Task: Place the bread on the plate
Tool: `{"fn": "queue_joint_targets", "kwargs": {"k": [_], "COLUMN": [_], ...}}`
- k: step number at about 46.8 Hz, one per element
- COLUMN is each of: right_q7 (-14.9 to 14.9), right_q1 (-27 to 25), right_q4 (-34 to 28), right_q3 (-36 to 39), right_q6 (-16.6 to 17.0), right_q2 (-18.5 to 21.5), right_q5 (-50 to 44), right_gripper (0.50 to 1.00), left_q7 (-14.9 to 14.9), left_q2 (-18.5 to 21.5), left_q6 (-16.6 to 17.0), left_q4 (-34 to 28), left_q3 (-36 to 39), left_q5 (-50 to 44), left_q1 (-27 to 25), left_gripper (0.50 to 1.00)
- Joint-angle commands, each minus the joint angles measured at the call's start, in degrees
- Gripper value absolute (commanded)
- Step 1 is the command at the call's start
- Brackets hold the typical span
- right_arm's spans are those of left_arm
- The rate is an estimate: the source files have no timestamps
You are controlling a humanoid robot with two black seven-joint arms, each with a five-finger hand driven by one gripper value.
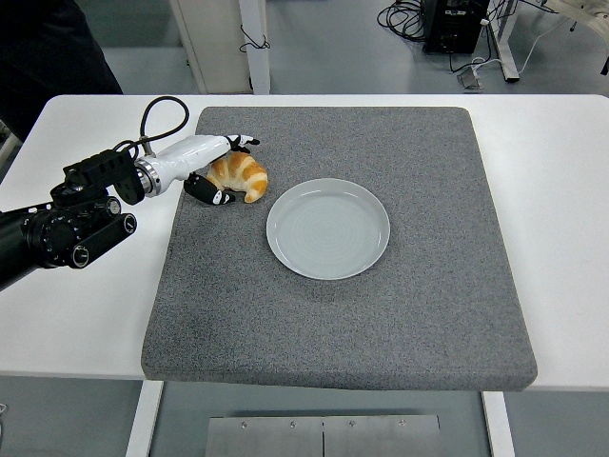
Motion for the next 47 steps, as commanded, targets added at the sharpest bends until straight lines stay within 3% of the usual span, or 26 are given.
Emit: {"fn": "queue_joint_targets", "kwargs": {"k": [1,23,30,47], "right_q7": [0.00,0.00,0.00,0.00], "right_q1": [0.00,0.00,0.00,0.00], "right_q4": [0.00,0.00,0.00,0.00], "right_q3": [0.00,0.00,0.00,0.00], "right_q6": [0.00,0.00,0.00,0.00], "right_q2": [0.00,0.00,0.00,0.00], "right_q5": [0.00,0.00,0.00,0.00], "right_gripper": [1.000,1.000,1.000,1.000], "left_q7": [-0.09,-0.36,-0.36,-0.45], "left_q2": [-0.05,0.30,0.39,2.67], "left_q6": [0.44,0.53,0.53,-0.35], "left_q4": [-0.01,-0.01,-0.01,-0.01], "left_q3": [0.20,-0.06,-0.06,-0.41], "left_q5": [-0.04,-2.15,-4.61,-6.81], "left_q1": [0.12,-0.41,-0.85,-7.70], "left_gripper": [0.821,0.637,0.622,0.611]}}
